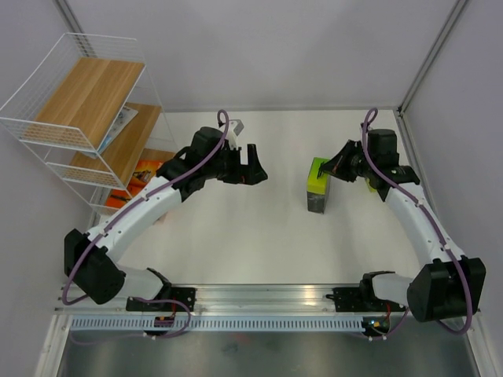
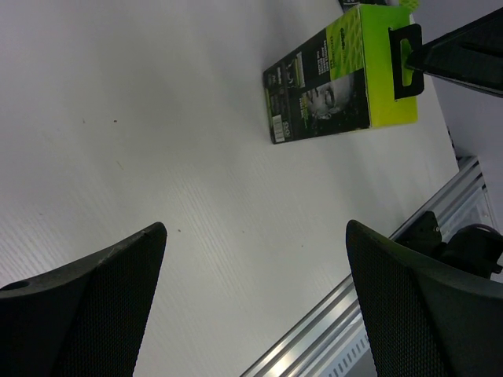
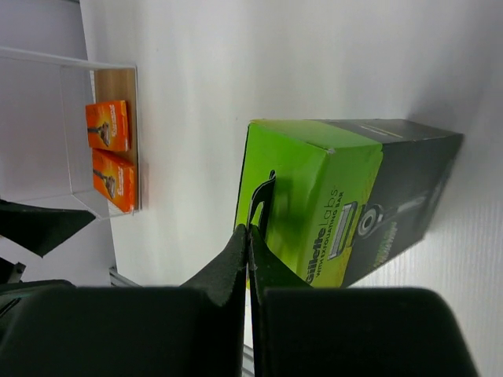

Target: Place and organize the shaving razors onto the shelf

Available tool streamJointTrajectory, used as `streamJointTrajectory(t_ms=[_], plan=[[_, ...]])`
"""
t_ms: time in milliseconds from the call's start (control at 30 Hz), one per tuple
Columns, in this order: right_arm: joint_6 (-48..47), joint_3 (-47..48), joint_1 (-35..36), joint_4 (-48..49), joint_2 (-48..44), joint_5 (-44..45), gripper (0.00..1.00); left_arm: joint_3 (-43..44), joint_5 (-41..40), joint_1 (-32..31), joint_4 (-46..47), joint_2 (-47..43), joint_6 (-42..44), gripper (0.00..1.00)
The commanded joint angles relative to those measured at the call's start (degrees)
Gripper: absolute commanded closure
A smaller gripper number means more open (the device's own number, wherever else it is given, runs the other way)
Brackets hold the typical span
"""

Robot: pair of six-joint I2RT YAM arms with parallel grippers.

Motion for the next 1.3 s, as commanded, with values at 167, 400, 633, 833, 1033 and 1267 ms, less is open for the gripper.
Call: streamJointTrajectory(t_ms=[167,400,633,833,1033,1267], plan=[[-1.10,4.83,2.44,-4.30,-4.78,-3.57,0.99,3.84,-1.97,-1.47,-0.41,-2.54,-0.20,0.00],[-3.37,0.35,3.49,-5.79,-4.78,-2.25,1.00,5.51,-5.48,-4.89,-1.73,-0.70,-0.11,0.00],[-8.56,4.65,3.84,-13.08,-3.02,3.81,0.99,7.26,-7.59,-7.45,-1.91,1.59,-0.72,0.00],[-10.32,6.76,3.85,-15.64,-1.00,5.22,0.99,10.86,-8.82,-9.73,-1.91,4.75,0.15,0.00],[-10.68,7.29,3.85,-15.63,-0.21,4.78,0.98,12.01,-9.44,-10.53,-1.91,6.34,0.07,0.00],[-9.54,8.61,3.85,-13.01,-0.82,2.51,0.99,12.45,-11.36,-10.70,-1.91,6.34,0.59,0.00]])
